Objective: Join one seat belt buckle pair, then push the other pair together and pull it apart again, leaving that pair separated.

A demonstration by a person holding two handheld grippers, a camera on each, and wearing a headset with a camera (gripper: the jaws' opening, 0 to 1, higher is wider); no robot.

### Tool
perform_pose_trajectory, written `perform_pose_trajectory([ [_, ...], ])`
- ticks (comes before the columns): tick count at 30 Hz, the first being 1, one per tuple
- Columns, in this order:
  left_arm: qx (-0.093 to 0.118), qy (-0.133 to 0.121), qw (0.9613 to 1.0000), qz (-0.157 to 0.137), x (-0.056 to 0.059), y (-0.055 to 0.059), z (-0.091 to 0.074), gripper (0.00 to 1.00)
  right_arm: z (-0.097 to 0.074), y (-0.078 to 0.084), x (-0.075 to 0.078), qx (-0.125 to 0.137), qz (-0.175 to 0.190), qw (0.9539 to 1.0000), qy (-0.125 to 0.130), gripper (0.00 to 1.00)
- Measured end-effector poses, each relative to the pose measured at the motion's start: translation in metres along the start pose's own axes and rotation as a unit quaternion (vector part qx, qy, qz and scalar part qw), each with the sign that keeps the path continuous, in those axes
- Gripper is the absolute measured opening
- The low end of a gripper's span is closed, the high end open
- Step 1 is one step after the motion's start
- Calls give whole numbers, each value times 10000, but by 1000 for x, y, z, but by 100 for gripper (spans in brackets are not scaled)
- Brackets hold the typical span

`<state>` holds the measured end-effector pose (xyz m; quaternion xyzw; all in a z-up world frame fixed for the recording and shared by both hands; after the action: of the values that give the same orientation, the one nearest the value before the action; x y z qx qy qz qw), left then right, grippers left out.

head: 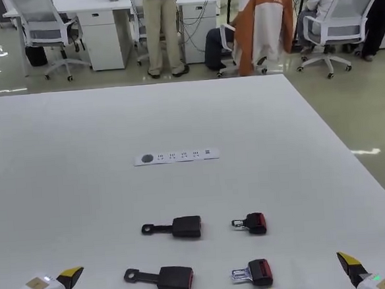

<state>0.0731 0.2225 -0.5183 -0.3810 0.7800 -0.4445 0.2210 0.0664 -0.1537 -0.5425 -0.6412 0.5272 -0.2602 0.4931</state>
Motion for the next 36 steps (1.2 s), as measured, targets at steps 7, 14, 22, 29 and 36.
perform_pose_trajectory([
  [7, -32, 78, 10000, 34, 0, 1, 6, 100, 3, 0, -2, -52, -23, 10000, -73, 100],
  [14, -118, 216, 9997, 79, 1, 1, 15, 100, 13, 5, -5, -177, -85, 9996, -191, 99],
  [22, -213, 350, 9990, 172, 3, 2, 27, 100, 26, 11, -11, -301, -150, 9989, -340, 99],
  [29, -358, 516, 9979, 174, 8, 11, 42, 100, 38, 15, -14, -411, -151, 9981, -443, 98],
  [36, -449, 673, 9965, 192, 7, 22, 56, 100, 49, 18, -17, -560, -216, 9966, -568, 98],
])
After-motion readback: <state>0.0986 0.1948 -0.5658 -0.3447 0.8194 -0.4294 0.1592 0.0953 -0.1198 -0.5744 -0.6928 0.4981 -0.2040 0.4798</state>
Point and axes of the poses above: the centre of the closed fingertips' face, and the gripper's own axes: z roughly forward along the fingers, x roughly to its right, y roughly out of its underside, the point moved 5 cm from there along -z, roughly backward along the fingers, and after that the axes turned 9 degrees about z, right-handed, at the moved point
